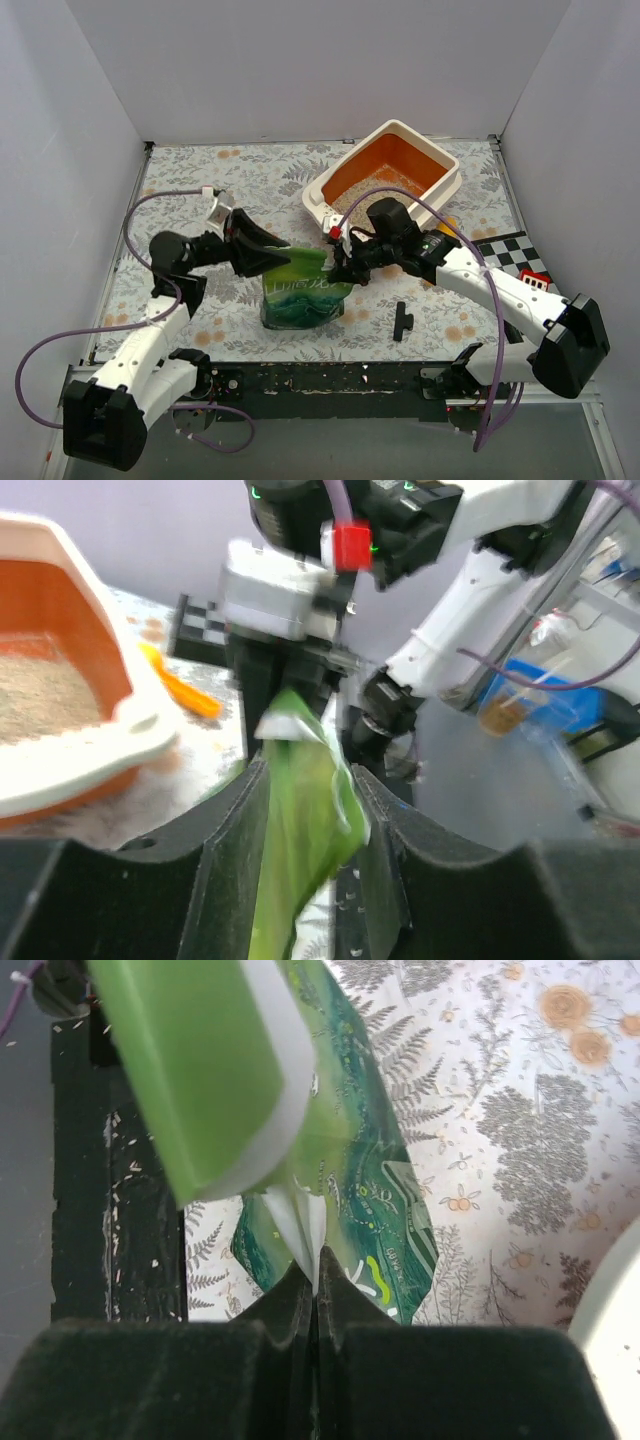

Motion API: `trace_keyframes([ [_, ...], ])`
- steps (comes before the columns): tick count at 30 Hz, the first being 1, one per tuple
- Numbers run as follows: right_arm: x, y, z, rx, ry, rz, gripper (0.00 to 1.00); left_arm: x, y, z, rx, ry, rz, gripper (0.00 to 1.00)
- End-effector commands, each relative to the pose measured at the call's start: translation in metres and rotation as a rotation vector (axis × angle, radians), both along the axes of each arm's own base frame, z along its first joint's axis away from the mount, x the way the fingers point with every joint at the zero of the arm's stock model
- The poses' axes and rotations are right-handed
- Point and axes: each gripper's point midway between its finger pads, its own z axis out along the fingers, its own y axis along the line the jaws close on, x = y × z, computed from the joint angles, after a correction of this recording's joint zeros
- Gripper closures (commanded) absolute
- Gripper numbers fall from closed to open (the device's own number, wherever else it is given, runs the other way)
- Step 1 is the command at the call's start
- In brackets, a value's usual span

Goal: Fill the litter box with clean litter

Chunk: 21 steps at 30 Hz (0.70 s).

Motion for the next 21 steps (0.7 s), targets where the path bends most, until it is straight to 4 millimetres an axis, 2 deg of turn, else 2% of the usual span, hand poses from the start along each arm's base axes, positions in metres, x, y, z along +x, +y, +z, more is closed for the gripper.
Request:
trace_keyframes([
  [1,0.031,-0.017,0.009,-0.053,-0.038,-0.251,0.99,0.025,-0.002,0.019,0.196,-0.092,0.079,0.62],
  [2,0.032,-0.022,0.007,-0.084,-0.026,-0.279,0.99,0.023,-0.005,0.008,0.266,-0.054,0.082,0.57],
  [6,0.036,-0.034,0.017,-0.097,-0.019,-0.375,0.99,0.030,-0.015,0.013,0.400,-0.149,0.108,0.52],
  [10,0.037,-0.049,0.028,-0.092,-0.021,-0.469,0.99,0.043,-0.027,0.017,0.492,-0.213,0.110,0.52],
  [15,0.022,-0.067,0.035,-0.061,0.004,-0.539,0.99,0.057,-0.048,0.006,0.594,-0.262,0.070,0.52],
  [21,-0.003,-0.076,0.035,-0.012,0.021,-0.496,0.99,0.067,-0.074,0.013,0.612,-0.351,0.018,0.49],
])
